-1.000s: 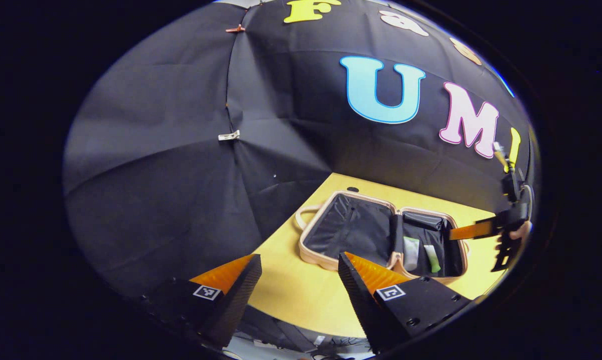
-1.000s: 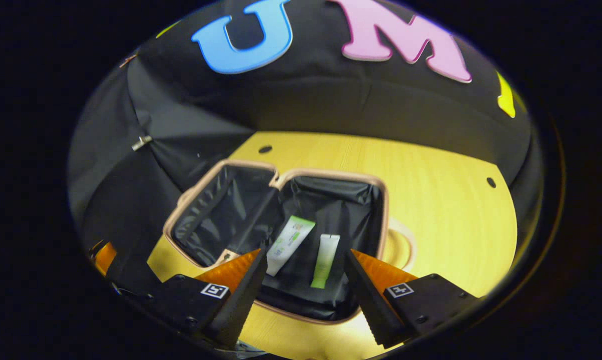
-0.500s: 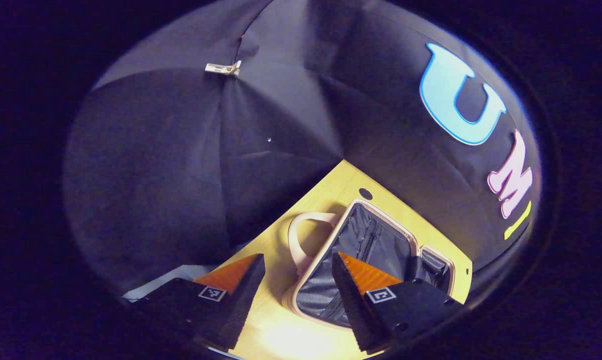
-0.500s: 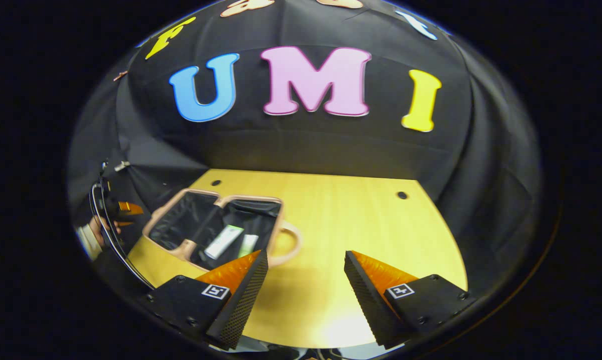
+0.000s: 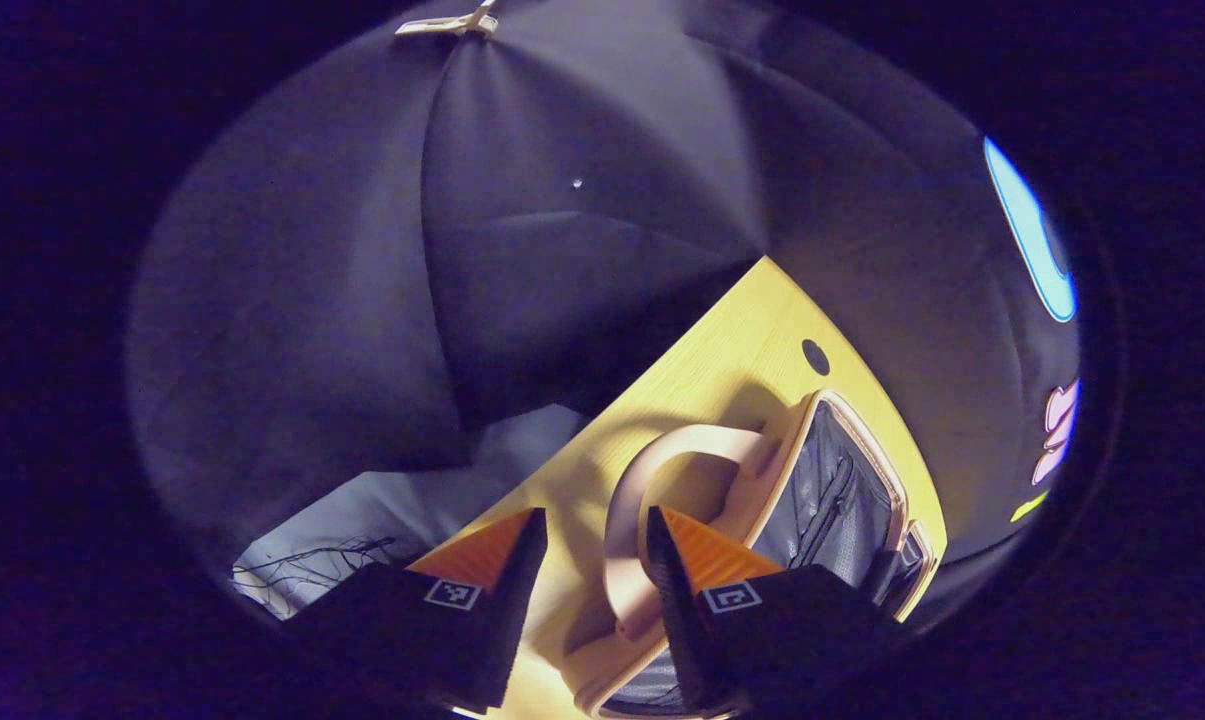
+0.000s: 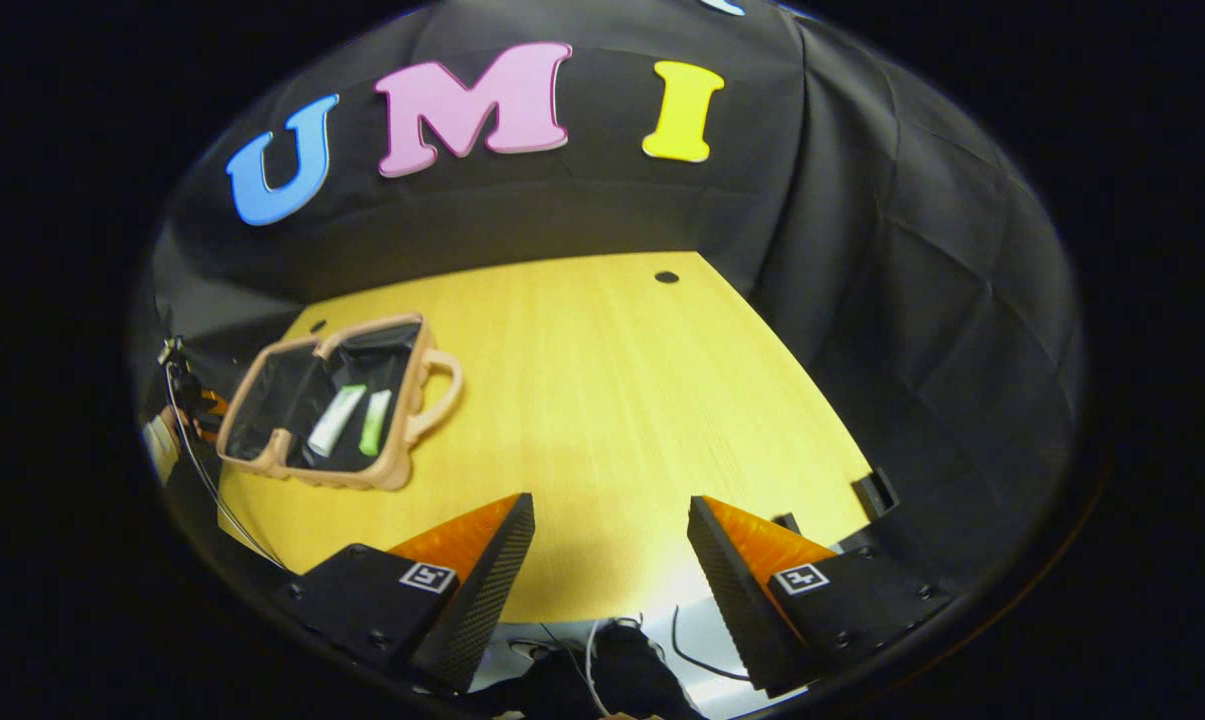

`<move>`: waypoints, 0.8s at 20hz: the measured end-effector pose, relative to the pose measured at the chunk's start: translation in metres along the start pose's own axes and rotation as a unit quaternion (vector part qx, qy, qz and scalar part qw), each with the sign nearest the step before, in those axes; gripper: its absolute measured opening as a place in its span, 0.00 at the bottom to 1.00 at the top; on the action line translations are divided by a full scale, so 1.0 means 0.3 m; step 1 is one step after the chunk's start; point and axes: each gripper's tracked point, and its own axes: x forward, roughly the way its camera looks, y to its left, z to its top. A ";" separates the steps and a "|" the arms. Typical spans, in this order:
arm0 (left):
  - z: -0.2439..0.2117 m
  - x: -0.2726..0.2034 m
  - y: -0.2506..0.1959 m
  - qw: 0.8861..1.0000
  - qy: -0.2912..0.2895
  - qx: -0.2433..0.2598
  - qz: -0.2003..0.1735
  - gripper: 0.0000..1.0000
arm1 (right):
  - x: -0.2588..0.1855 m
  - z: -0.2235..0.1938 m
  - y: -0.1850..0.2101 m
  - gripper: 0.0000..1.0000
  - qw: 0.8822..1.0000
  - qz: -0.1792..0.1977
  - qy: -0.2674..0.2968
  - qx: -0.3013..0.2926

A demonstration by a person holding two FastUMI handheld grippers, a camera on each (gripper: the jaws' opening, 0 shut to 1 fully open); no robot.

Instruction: First open the suitcase, pack the skin care products into it, and then close the suitcase.

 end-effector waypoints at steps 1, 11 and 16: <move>-0.018 0.019 -0.014 1.000 0.012 0.001 -0.006 0.61 | -0.007 0.005 0.006 0.98 1.000 0.001 -0.005 0.004; 0.129 -0.236 -0.114 0.985 -0.127 0.116 -0.025 0.11 | 0.005 0.117 -0.007 0.98 0.999 0.012 -0.036 0.035; 0.087 -0.542 -0.395 0.937 -0.209 0.266 -0.092 0.07 | 0.004 0.182 -0.036 0.98 0.997 0.026 -0.069 0.020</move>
